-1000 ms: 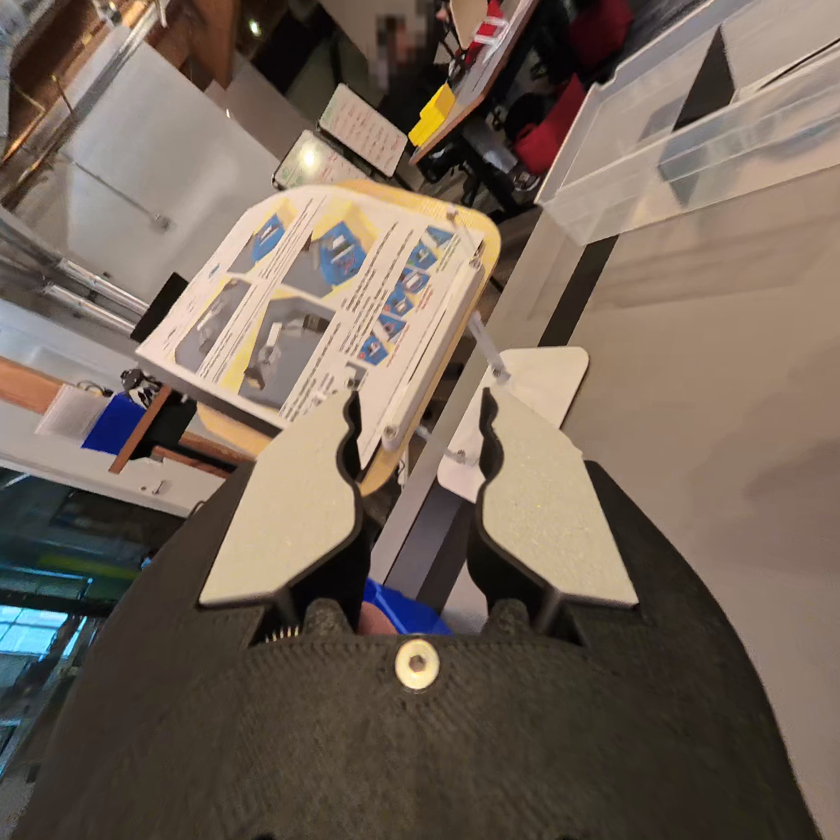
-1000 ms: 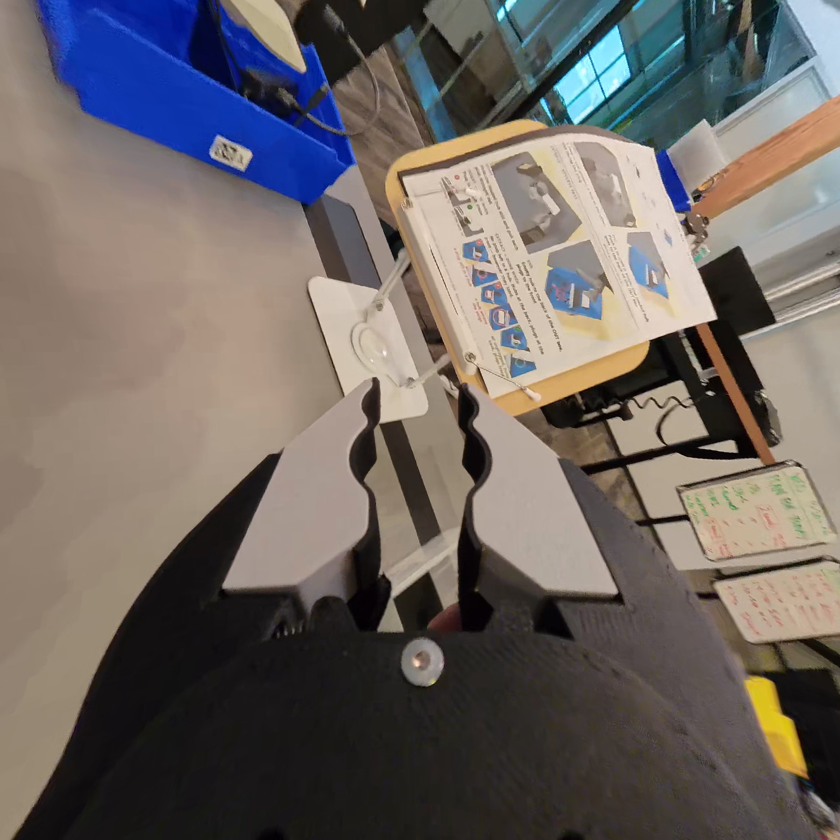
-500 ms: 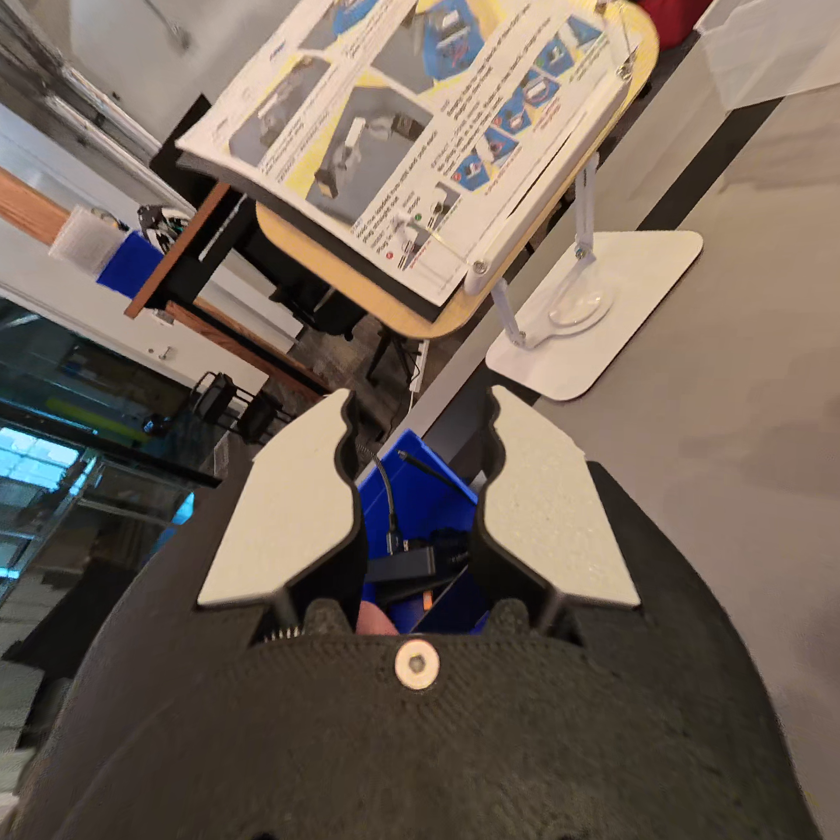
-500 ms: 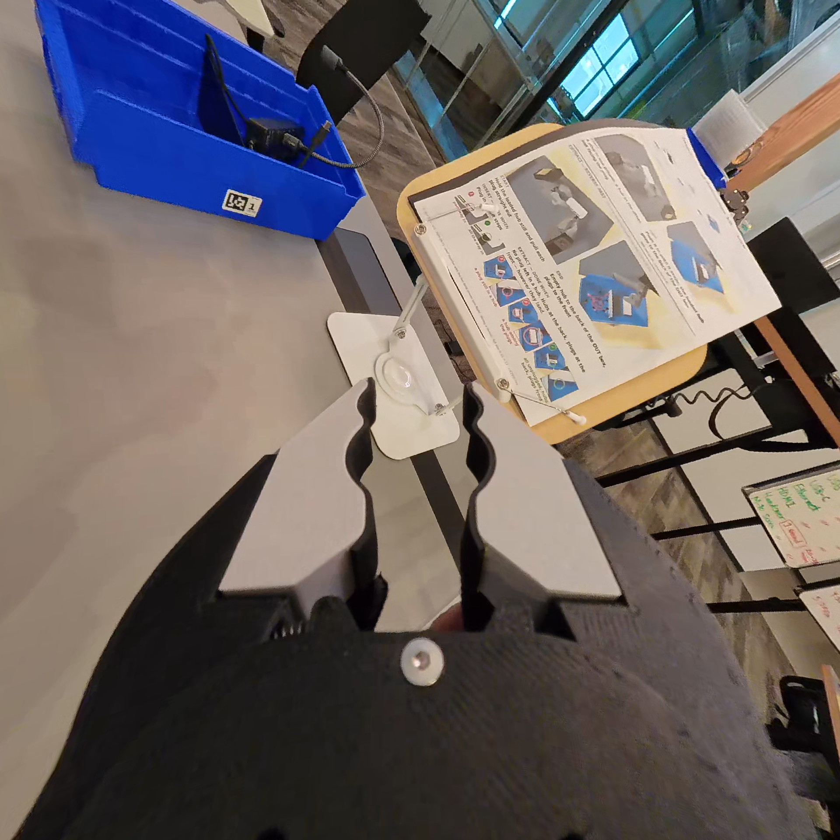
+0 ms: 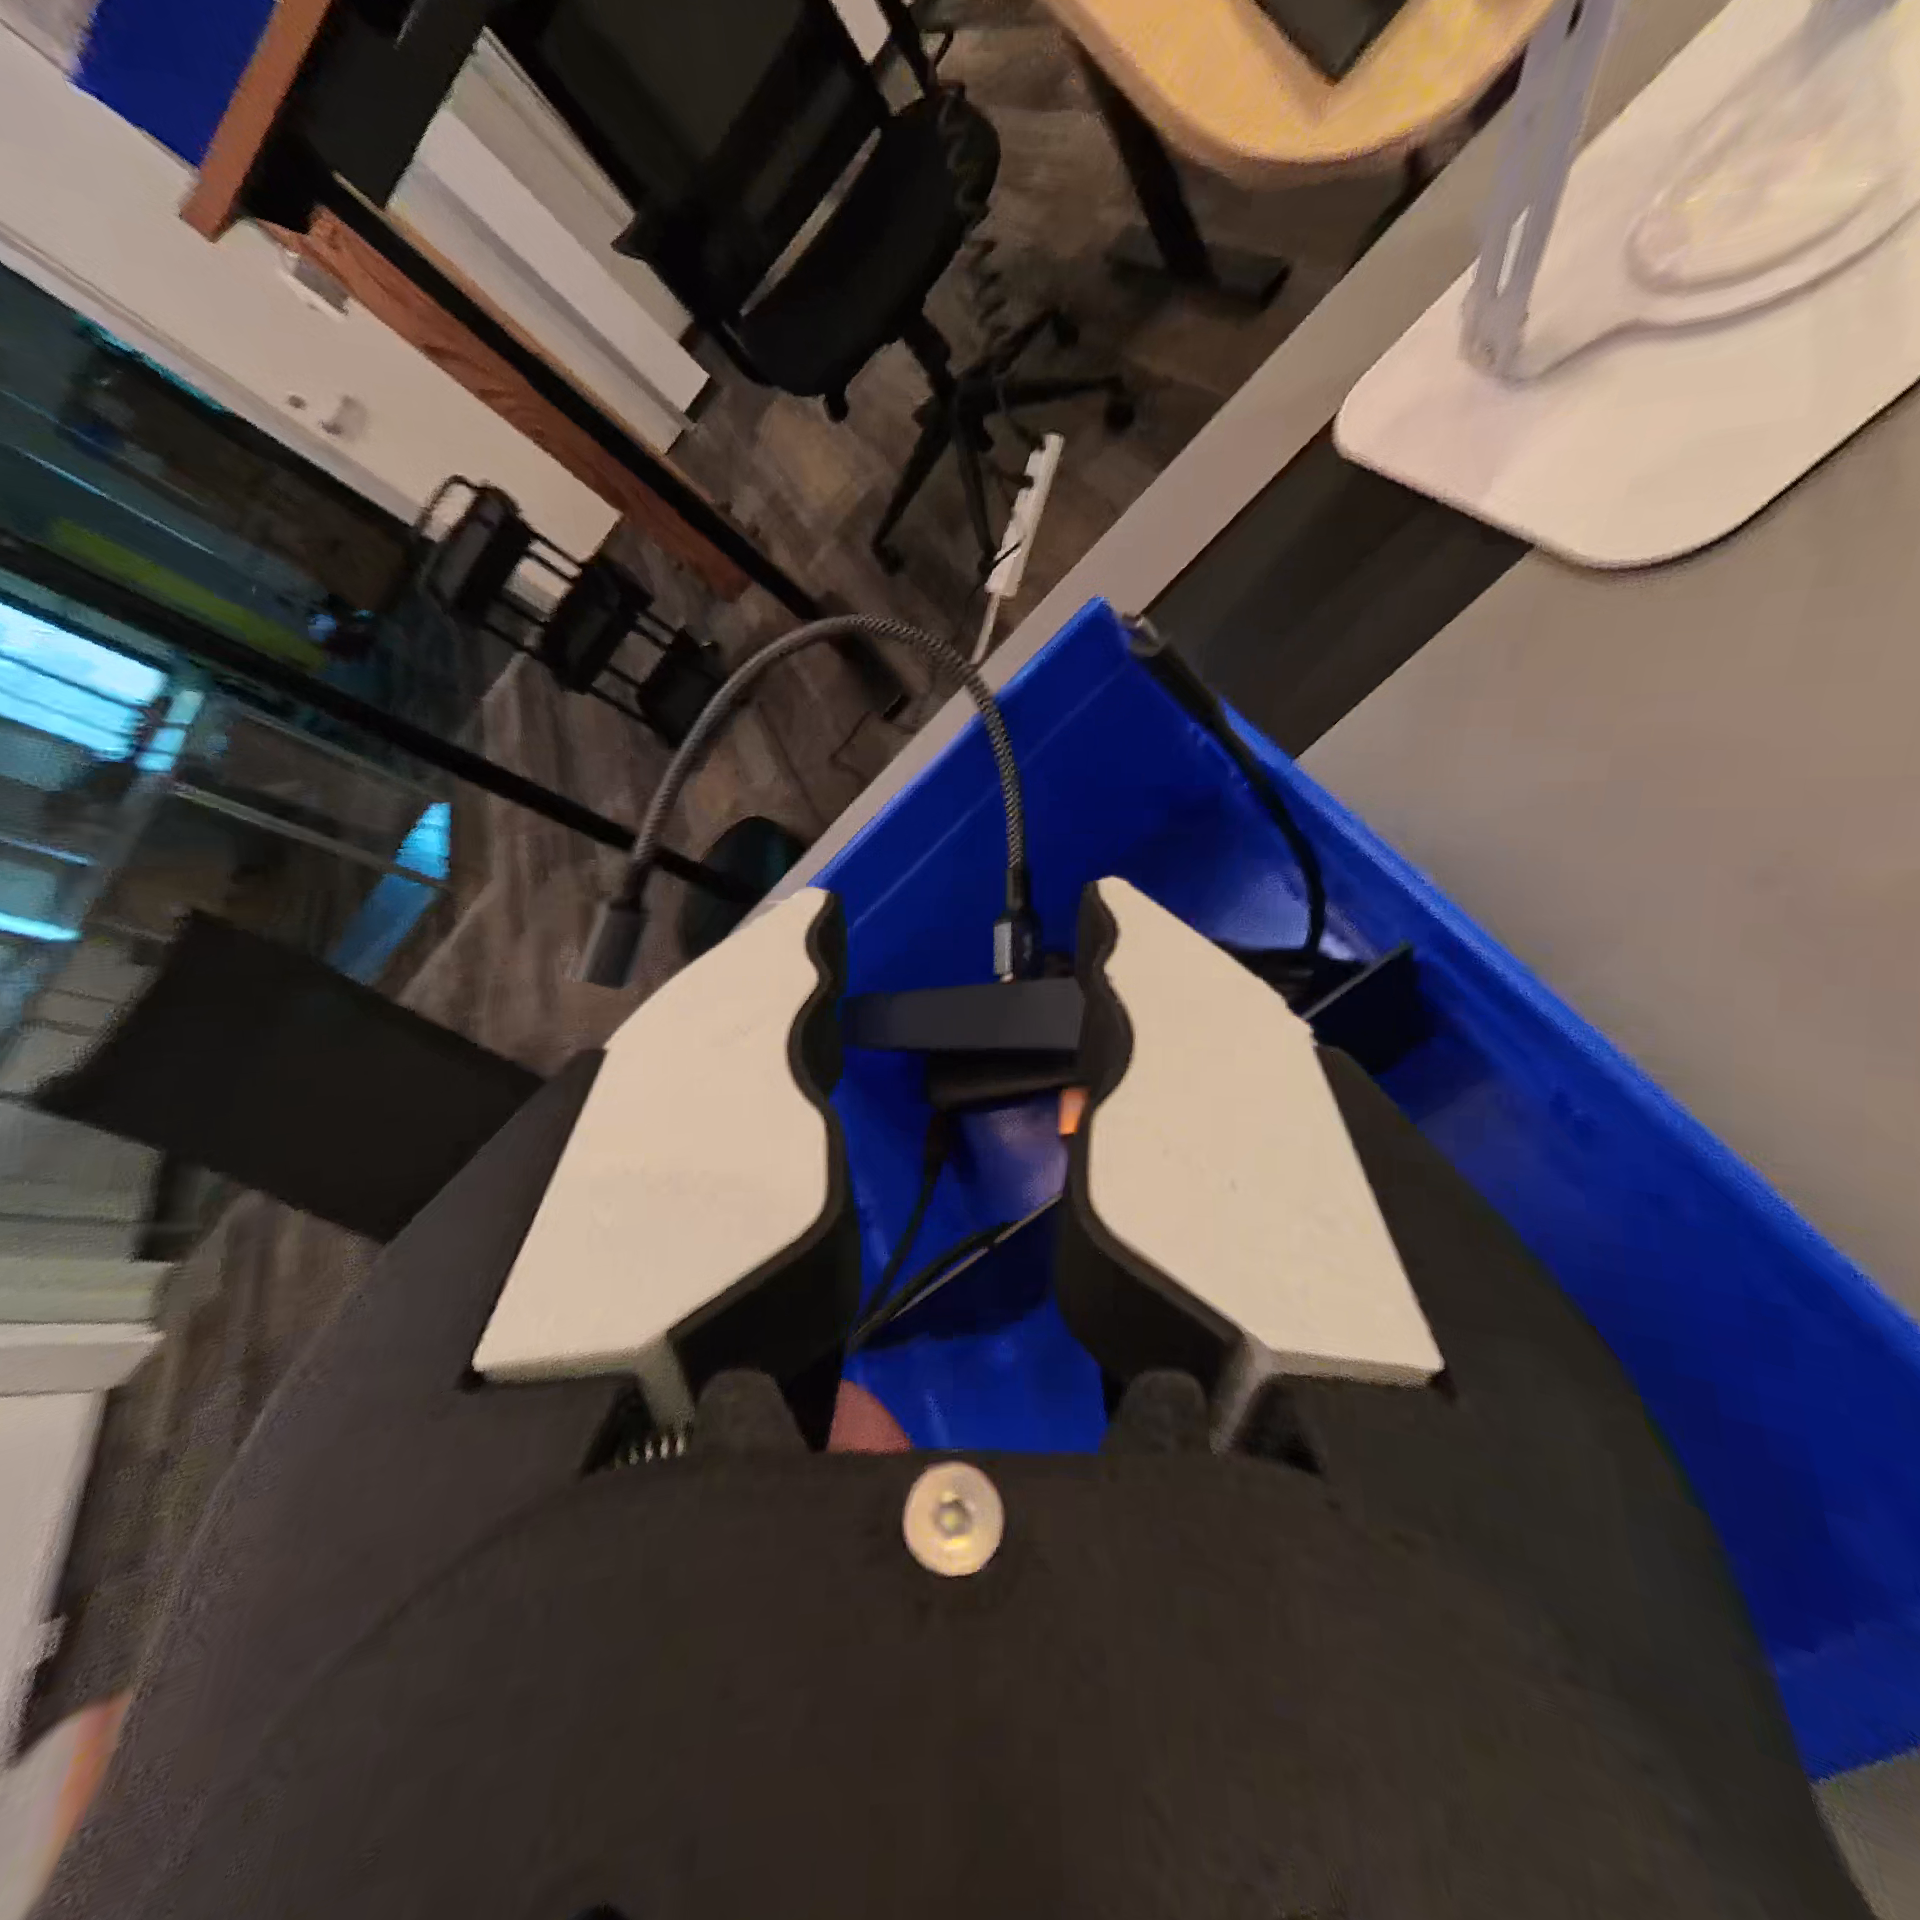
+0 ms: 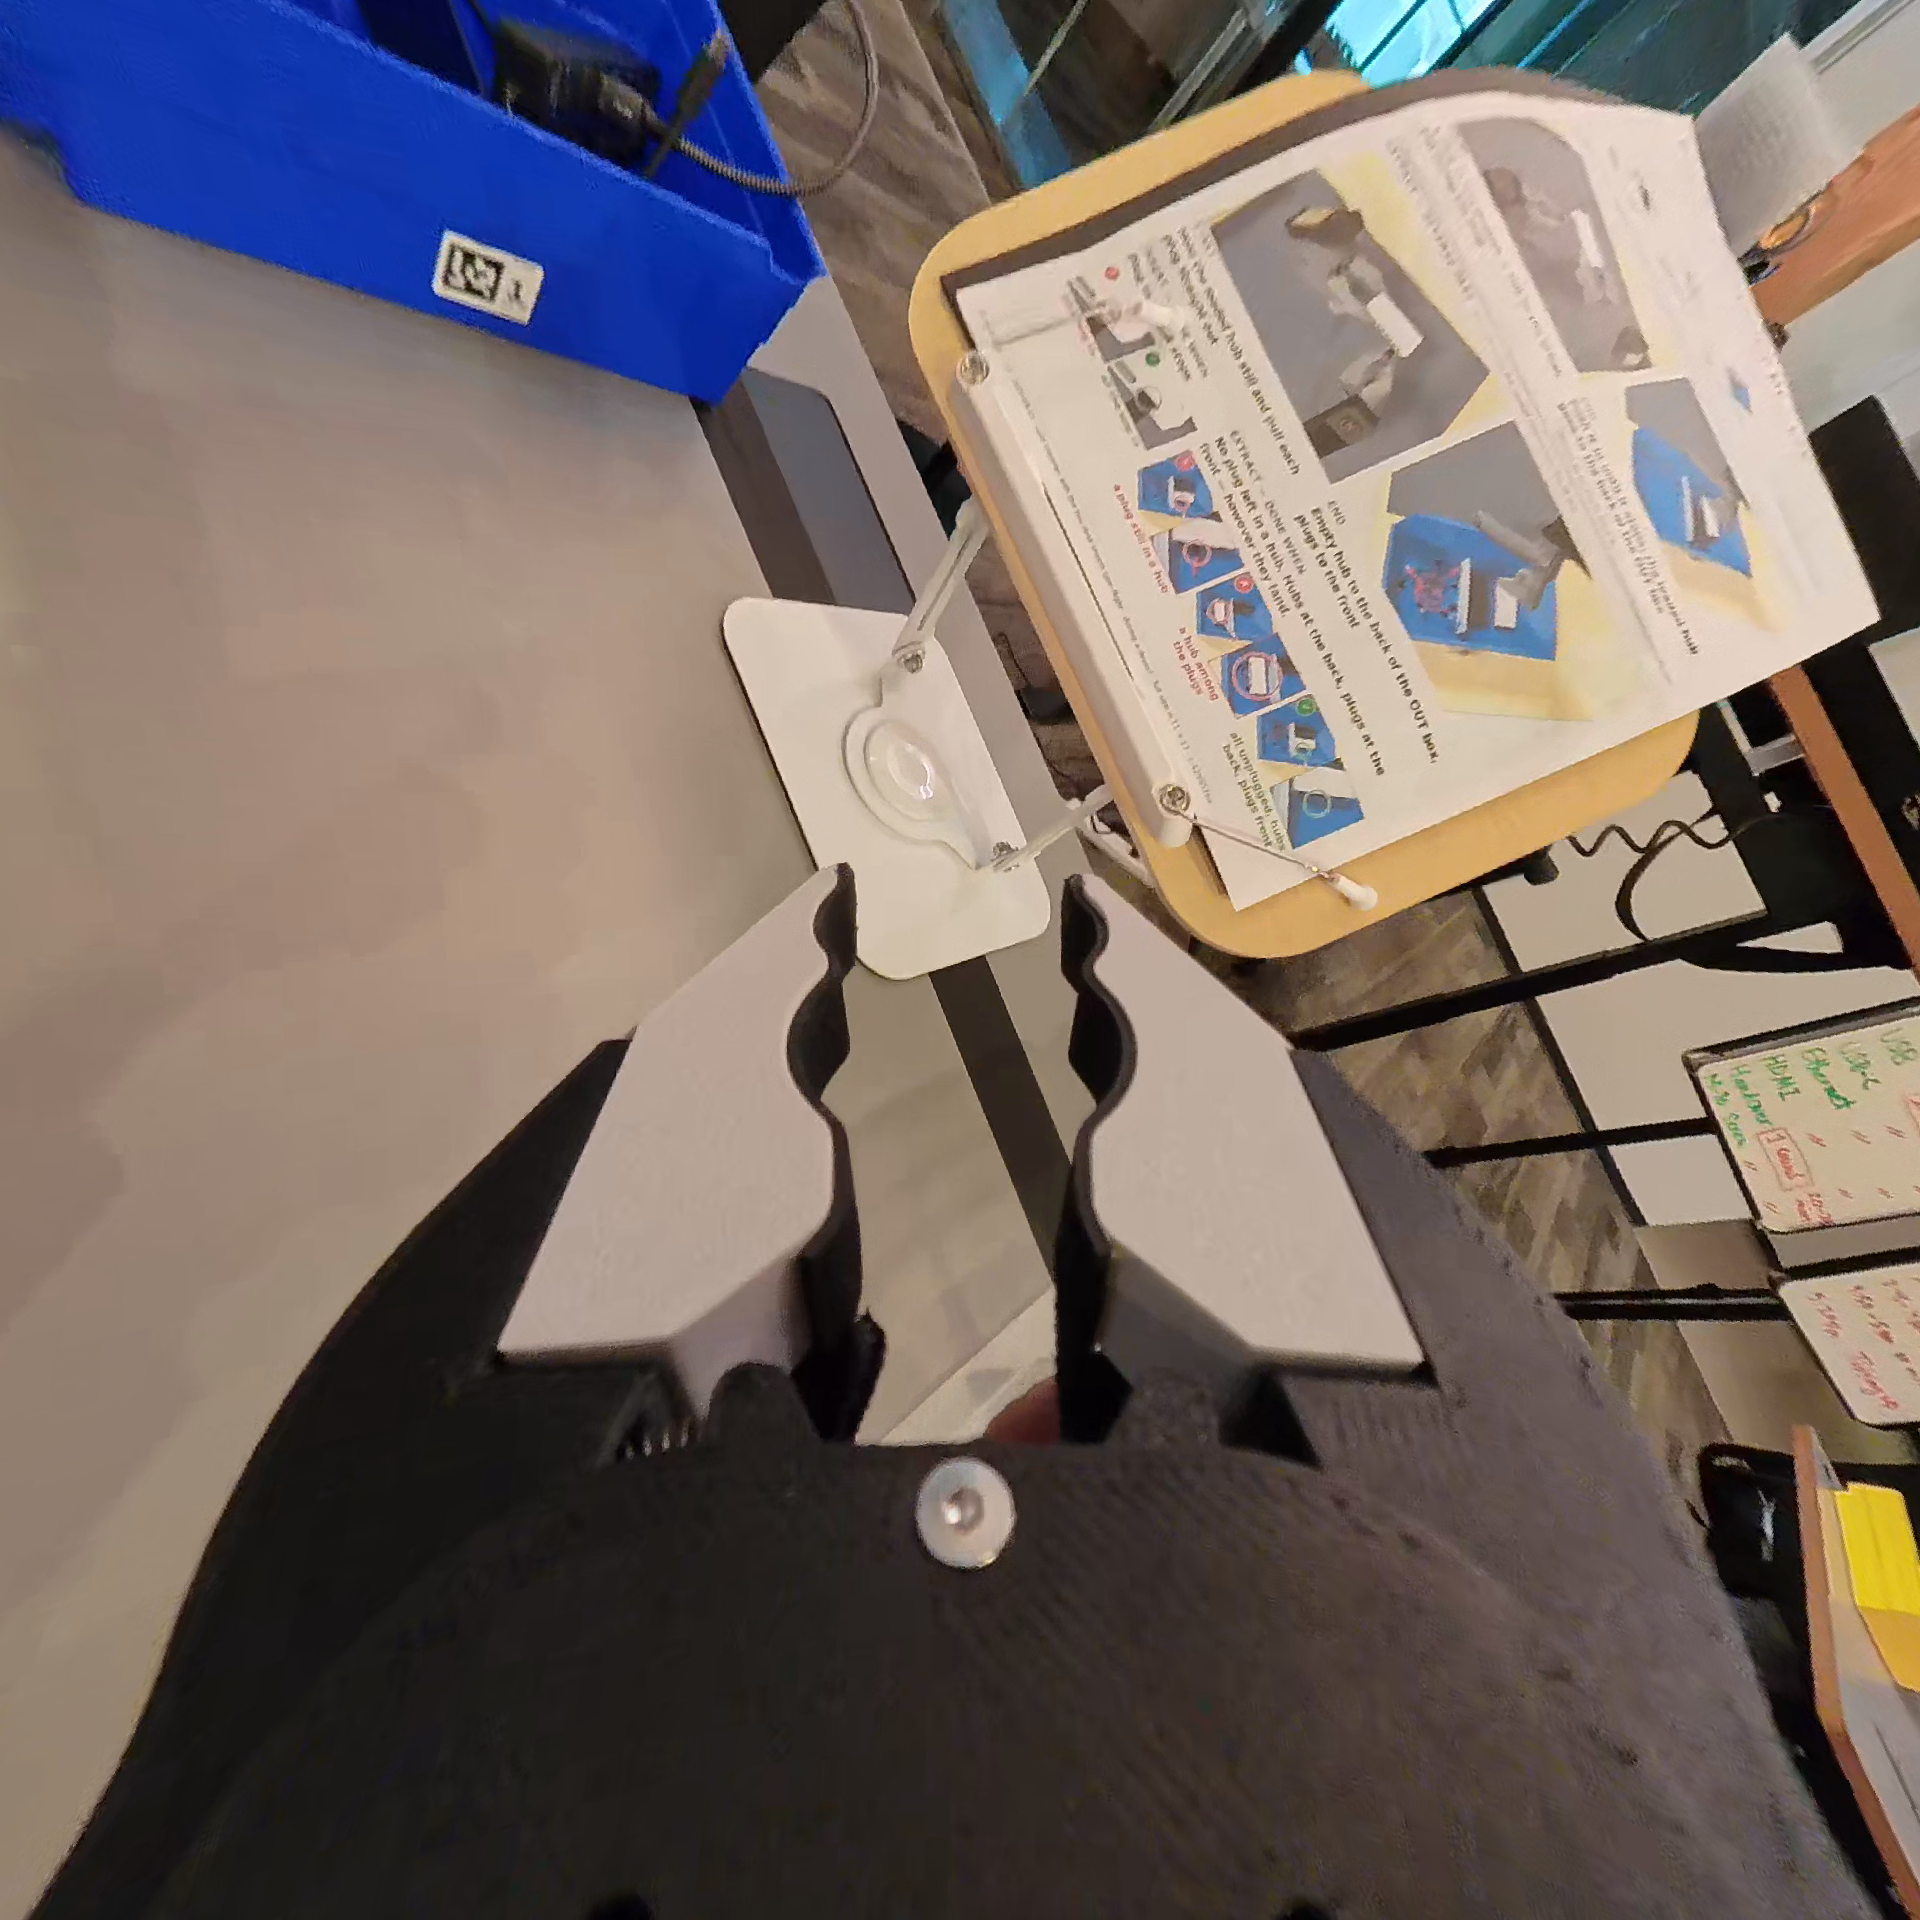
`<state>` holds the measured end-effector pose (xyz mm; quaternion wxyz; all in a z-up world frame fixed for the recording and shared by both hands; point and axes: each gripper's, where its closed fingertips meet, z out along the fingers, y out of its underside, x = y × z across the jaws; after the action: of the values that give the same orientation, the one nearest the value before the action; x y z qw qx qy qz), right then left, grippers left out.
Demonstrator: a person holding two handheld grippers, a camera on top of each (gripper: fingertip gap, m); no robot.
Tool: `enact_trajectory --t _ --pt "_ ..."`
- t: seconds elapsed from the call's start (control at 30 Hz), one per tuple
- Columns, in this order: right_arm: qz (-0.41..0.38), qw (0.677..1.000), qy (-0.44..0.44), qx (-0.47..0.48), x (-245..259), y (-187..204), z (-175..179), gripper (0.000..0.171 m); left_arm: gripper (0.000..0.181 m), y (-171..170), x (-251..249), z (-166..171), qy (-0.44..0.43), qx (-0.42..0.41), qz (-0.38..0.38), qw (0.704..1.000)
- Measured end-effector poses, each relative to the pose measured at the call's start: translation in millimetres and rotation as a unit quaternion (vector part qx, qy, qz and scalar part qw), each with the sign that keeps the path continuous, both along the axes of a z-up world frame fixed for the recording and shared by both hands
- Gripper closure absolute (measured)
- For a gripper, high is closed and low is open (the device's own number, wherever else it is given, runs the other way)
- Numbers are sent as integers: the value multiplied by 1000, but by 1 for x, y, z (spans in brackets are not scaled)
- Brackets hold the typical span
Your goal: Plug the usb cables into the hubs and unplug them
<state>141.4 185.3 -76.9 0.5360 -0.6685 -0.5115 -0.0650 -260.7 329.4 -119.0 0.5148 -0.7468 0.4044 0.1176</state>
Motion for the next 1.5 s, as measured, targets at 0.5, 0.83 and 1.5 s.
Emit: enact_trajectory --t 0.5,0.83,1.5 --pt "-21 999 -24 -31 14 17 -29 135 133 48 -27 -69 8 -201 35 979" --pt "-16 998 -45 -49 13 23 -49 135 121 42 -46 -68 319 -142 -135 927" --pt "-16 995 -72 -63 16 29 -69 138 150 75 -38 -107 437 -119 -190 871"
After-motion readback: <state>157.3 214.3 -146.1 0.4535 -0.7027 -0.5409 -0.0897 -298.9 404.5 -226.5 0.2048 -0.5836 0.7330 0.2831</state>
